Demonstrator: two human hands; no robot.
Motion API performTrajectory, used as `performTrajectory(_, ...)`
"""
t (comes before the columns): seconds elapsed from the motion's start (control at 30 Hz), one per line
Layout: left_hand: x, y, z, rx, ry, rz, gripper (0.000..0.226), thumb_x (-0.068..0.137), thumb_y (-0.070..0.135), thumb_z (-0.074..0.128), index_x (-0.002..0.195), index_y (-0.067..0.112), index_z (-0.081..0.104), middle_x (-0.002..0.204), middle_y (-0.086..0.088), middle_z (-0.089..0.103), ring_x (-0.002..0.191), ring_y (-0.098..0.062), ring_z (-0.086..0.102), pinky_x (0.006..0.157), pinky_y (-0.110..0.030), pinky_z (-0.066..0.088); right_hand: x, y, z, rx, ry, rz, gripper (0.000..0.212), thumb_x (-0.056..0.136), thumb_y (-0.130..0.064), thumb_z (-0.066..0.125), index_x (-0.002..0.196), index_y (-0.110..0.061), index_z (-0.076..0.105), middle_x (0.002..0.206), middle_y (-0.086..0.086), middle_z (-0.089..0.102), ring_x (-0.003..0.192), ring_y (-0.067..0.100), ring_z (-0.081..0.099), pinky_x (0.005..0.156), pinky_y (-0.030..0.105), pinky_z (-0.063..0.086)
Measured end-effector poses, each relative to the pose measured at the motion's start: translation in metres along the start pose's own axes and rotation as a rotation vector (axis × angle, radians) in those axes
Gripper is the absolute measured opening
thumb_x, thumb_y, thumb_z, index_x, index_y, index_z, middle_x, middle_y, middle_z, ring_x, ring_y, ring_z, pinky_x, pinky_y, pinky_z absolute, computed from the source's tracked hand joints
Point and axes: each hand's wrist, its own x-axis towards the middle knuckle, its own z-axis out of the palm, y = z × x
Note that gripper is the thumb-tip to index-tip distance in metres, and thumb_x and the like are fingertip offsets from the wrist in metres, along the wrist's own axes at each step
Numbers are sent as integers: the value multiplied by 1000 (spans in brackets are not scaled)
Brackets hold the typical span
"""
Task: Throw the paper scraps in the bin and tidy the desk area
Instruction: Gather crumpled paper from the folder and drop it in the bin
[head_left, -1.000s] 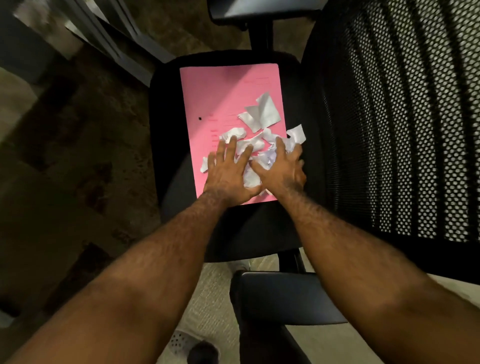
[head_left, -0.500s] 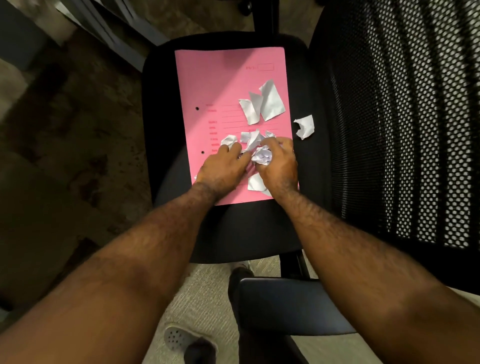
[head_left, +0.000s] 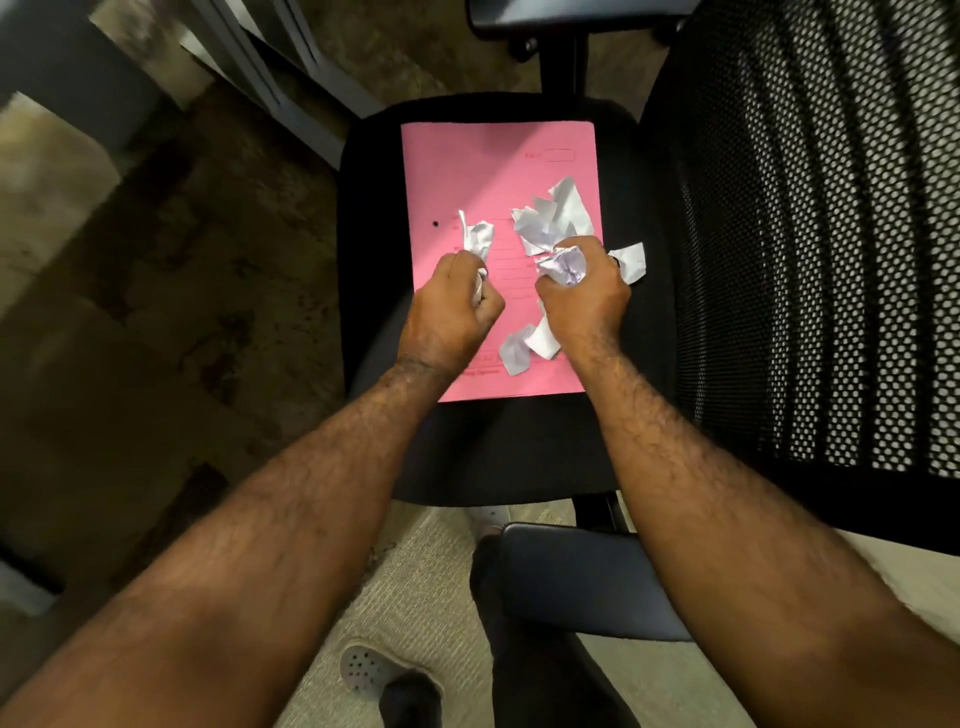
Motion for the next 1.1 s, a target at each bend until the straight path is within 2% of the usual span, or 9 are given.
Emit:
performTrajectory(0.17,-19,-7,-36,-55,156,-40,12,85,19,53,88,7,55,83,-5,53,70,-18,51,58,-34,44,-20,-23,7,13,-50,-44,32,75,-10,73,104,-20,64,100,4,66,82,16,59,55,3,35)
performTrajectory(0.4,-85,-56,-99,-54,446,-196,11,83,8,59,88,-1,57,82,-17,57,68,-27,52,61,-33,39,-96,-62,51,26,-180,-174,26,74,-14,71,98,-22,65,84,-6,65,80,18,62,69,26,48)
performTrajectory(0.47,-113,-75,-119,-49,506,-271,11,83,8,59,88,-1,57,82,-16,57,68,-26,51,61,-33,39,-127,-72,70,37,-245,-226,25,73,-13,72,96,-22,66,82,-8,65,77,16,62,68,25,46)
performTrajectory(0.6,-189,-121,-161,-21,609,-451,11,85,10,60,90,0,58,83,-15,58,68,-27,53,59,-37,40,-200,-84,114,-5,-422,-317,29,74,-16,75,99,-25,66,95,-3,69,81,11,62,63,14,43)
performTrajectory(0.73,-285,-171,-198,13,714,-664,13,85,10,61,92,0,59,86,-16,60,69,-24,51,60,-37,41,-296,-87,163,-52,-592,-417,28,71,-12,75,95,-23,67,94,0,71,82,14,64,71,24,52)
performTrajectory(0.83,-366,-209,-216,38,782,-794,12,85,8,61,91,-2,59,87,-19,62,73,-33,56,63,-40,43,-376,-81,202,-112,-747,-455,27,71,-13,75,95,-23,68,94,0,71,79,13,63,67,19,44)
performTrajectory(0.93,-443,-250,-225,58,838,-922,13,85,7,62,91,-3,58,86,-22,62,76,-38,58,64,-43,44,-455,-65,242,-160,-873,-476,29,70,-11,75,94,-24,68,89,-3,69,74,10,58,59,6,34)
performTrajectory(1.0,-490,-280,-229,79,871,-989,14,85,7,62,91,-4,58,86,-23,62,77,-38,59,65,-44,46,-505,-51,269,-163,-956,-480,28,70,-10,75,94,-24,69,85,-6,67,72,9,57,56,0,34)
performTrajectory(1.1,-550,-328,-231,78,926,-1075,17,85,10,63,94,-4,59,88,-22,63,79,-36,60,65,-38,44,-575,-24,310,-183,-1069,-474,26,70,-12,77,92,-24,69,79,-11,65,71,8,59,54,-2,35)
